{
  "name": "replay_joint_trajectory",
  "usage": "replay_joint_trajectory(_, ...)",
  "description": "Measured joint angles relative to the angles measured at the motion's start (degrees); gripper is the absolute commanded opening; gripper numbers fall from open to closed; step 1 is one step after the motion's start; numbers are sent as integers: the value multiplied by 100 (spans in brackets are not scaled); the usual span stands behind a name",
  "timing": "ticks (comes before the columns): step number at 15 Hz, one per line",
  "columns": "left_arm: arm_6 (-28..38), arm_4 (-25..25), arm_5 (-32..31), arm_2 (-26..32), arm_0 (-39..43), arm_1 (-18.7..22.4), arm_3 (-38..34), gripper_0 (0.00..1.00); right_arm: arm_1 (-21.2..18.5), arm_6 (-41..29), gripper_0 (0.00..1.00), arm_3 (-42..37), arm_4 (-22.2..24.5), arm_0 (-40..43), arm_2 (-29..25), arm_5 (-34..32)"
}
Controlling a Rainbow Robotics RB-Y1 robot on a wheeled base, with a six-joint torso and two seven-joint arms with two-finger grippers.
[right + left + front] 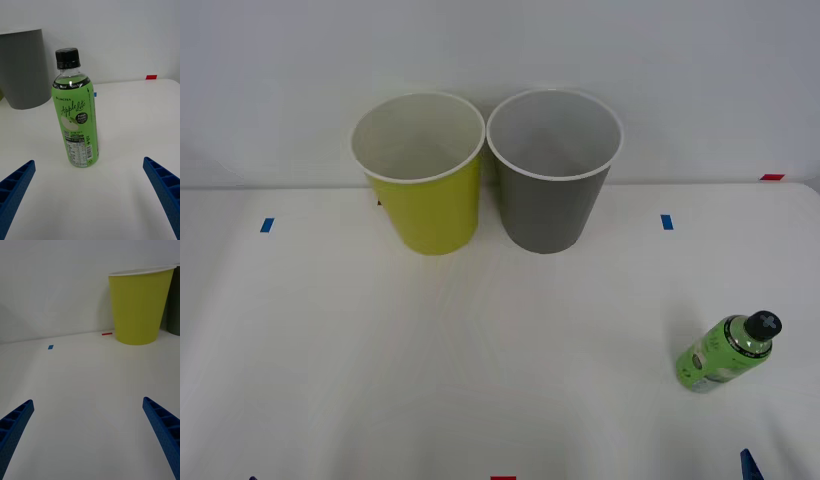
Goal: Put cans in the gray bin and PET bottles in the light green bin.
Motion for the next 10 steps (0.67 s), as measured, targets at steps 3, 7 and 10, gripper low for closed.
replay_joint_trajectory(3,0,0,0,0,0,0,0,100,0,1,100,0,0,0,0,0)
replay_joint_trajectory(7,0,0,0,0,0,0,0,100,0,1,100,0,0,0,0,0)
replay_joint_trajectory(10,0,0,0,0,0,0,0,100,0,0,100,0,0,0,0,0)
